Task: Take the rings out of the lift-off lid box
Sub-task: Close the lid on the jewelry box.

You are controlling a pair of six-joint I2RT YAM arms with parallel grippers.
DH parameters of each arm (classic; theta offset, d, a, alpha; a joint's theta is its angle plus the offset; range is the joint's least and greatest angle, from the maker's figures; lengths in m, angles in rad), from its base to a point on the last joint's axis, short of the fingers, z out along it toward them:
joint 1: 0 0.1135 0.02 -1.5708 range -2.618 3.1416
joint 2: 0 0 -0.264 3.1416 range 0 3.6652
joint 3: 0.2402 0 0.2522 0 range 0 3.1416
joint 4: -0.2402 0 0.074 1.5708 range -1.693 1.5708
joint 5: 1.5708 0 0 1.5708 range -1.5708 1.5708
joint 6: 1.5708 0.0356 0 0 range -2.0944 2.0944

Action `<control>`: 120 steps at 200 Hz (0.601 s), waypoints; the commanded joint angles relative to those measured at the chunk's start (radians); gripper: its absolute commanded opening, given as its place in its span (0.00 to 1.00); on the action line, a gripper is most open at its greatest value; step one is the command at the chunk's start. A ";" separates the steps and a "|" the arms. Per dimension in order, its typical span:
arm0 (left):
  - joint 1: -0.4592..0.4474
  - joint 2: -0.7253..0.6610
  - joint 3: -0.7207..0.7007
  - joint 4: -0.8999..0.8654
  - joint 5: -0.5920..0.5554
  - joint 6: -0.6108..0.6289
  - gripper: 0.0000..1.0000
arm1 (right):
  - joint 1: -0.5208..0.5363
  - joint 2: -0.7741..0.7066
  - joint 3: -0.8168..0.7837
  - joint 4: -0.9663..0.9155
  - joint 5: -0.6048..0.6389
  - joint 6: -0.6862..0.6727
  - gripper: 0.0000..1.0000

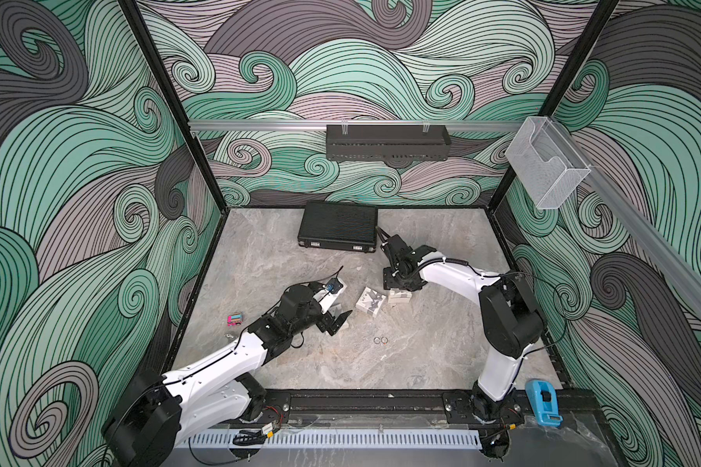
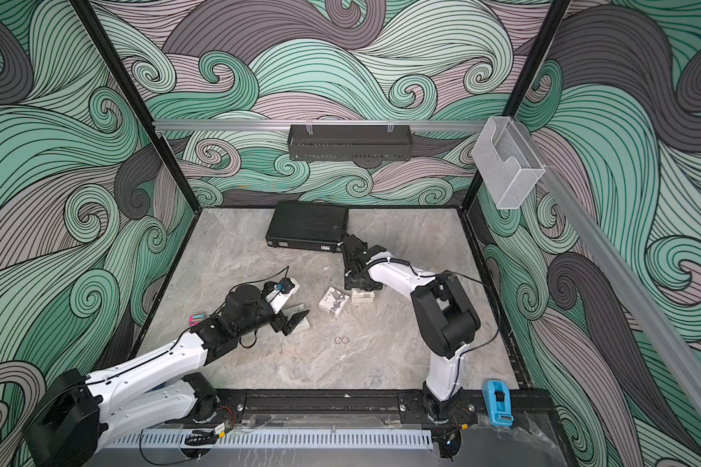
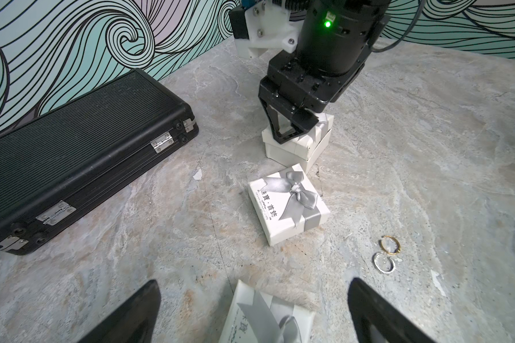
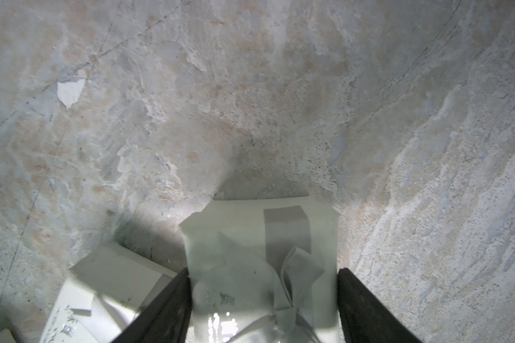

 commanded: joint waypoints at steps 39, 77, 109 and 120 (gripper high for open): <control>0.003 0.009 0.027 0.016 0.017 -0.001 0.99 | 0.010 -0.027 -0.014 -0.030 0.038 0.031 0.74; 0.003 0.008 0.027 0.016 0.018 -0.001 0.99 | 0.013 -0.027 -0.016 -0.028 0.037 0.038 0.75; 0.003 0.006 0.027 0.014 0.019 -0.001 0.99 | 0.015 -0.023 -0.017 -0.030 0.042 0.040 0.75; 0.003 0.006 0.027 0.014 0.018 -0.001 0.99 | 0.016 -0.021 -0.021 -0.027 0.043 0.042 0.76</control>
